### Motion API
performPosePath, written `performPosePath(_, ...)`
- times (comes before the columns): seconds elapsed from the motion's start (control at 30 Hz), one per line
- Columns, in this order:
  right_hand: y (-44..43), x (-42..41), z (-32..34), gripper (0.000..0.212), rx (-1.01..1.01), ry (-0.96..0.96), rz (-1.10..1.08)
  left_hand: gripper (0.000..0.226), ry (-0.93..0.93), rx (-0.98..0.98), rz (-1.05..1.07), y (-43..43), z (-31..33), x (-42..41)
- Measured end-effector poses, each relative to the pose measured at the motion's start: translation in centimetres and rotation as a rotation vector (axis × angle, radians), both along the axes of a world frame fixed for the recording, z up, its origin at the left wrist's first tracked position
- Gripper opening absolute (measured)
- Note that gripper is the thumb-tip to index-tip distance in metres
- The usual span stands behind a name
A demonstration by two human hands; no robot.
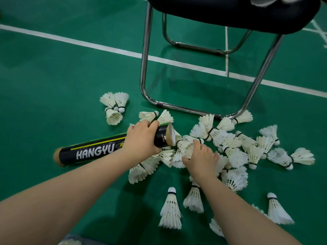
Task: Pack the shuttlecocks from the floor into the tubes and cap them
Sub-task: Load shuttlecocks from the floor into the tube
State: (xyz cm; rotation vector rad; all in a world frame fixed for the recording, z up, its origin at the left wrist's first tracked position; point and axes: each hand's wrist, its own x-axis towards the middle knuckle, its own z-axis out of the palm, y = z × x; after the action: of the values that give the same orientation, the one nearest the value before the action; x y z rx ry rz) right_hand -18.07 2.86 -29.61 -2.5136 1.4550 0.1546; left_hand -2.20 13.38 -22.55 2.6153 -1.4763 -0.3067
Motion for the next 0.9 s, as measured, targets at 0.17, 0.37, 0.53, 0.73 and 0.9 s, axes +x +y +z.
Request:
performPosePath(0.17, -1.0, 0.1, 0.8, 0.057, 0.049, -0.177, -0.108, 0.065, 0.013, 0.024, 0.011, -0.6, -0.9, 0.1)
performPosePath(0.37, -1.5, -0.2, 5.1, 0.05, 0.28, -0.68, -0.174, 0.066, 0.049, 0.005, 0.008, -0.6, -0.6, 0.1)
performPosePath(0.53, -1.3, -0.6, 8.9, 0.032, 0.501, -0.932, -0.171, 0.067, 0.057, 0.0, 0.031, 0.0, 0.3, -0.8)
performPosePath(0.73, 2.3, -0.5, 11.8, 0.032, 0.58, -0.996, -0.115, 0.065, 0.06, -0.094, 0.025, -0.1, 2.8, -3.3)
performPosePath(0.9, 3.7, -1.1, 12.2, 0.057, 0.428, -0.819, 0.042, 0.068, 0.062, -0.17, -0.009, 0.5, 5.3, -5.0)
